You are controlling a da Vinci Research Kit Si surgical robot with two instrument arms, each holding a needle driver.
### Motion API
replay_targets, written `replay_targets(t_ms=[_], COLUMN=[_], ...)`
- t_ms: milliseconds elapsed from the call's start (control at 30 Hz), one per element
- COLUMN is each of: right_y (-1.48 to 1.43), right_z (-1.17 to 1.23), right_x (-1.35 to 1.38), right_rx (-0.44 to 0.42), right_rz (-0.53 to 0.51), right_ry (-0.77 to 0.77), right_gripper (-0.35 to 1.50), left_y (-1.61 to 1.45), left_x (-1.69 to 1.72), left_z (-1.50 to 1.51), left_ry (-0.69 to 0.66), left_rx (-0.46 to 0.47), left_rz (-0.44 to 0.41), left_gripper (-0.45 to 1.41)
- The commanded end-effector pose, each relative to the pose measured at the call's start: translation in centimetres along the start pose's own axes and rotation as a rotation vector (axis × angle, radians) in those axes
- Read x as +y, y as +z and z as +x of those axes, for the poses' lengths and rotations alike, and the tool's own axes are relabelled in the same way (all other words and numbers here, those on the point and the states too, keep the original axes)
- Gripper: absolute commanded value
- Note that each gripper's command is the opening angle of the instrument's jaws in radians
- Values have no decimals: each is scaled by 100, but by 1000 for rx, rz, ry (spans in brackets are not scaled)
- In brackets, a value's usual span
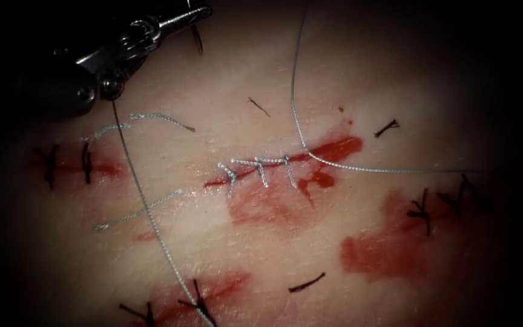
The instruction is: Wound Closure
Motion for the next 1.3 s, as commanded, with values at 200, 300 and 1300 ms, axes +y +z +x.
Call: replay_targets(t_ms=[200, 300, 1300], right_y=[57, 81, 242], right_z=[98, 129, 134], right_x=[-73, -112, -257], right_rx=[248, 352, 288], right_rz=[126, 220, 387], right_ry=[-75, -88, -416], right_gripper=[120, 118, -1], left_y=[4, 5, 6], left_x=[-2, -2, 1], left_z=[-5, -5, -7], left_ry=[0, 0, 0], left_rx=[-2, -2, -2], left_rz=[2, 2, 7], left_gripper=[-45, -45, -45])
